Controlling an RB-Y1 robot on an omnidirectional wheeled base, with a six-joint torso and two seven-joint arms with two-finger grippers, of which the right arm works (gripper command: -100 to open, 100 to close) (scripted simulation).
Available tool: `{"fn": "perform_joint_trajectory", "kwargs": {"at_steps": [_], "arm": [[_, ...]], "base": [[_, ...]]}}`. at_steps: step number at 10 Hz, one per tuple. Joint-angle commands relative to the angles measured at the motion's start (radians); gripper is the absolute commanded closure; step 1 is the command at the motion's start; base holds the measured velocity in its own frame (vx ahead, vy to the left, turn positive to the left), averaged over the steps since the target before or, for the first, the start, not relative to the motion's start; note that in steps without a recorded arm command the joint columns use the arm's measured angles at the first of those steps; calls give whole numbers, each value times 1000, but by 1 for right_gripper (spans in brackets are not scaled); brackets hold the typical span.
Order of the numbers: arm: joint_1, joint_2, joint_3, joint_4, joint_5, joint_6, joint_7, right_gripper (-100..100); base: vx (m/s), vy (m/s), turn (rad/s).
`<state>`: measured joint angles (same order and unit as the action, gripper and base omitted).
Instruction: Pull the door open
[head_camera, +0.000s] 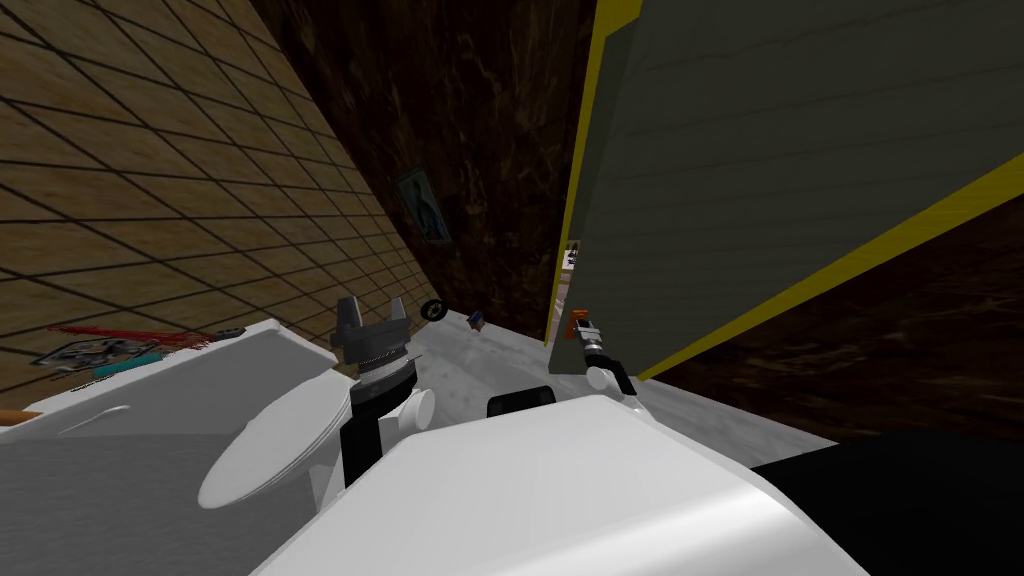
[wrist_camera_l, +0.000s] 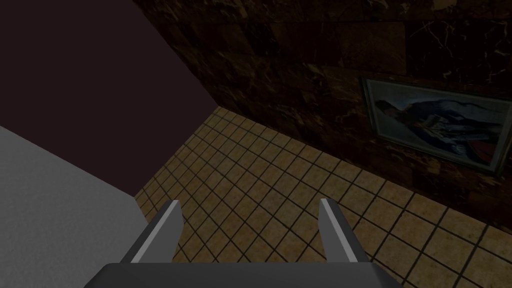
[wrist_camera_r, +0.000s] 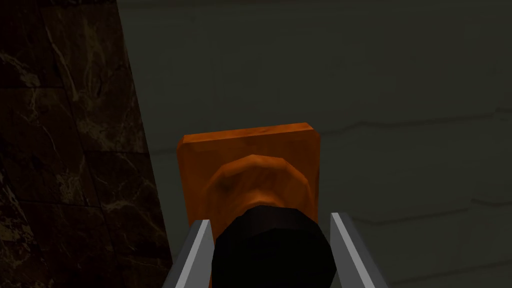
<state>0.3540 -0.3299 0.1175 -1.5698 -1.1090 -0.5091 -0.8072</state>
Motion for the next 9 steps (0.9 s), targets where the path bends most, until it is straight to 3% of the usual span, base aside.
{"fn": "perform_joint_trajectory", "kwargs": {"at_steps": [1, 4, 9], "arm": [[-3, -20, 12, 4, 1, -4, -22, 100], [-8, -56, 34, 12, 4, -11, -62, 100], [-20, -136, 83, 29, 9, -25, -150, 100]], "base": [[-133, -38, 225], [-232, -60, 200], [-233, -80, 235]]}}
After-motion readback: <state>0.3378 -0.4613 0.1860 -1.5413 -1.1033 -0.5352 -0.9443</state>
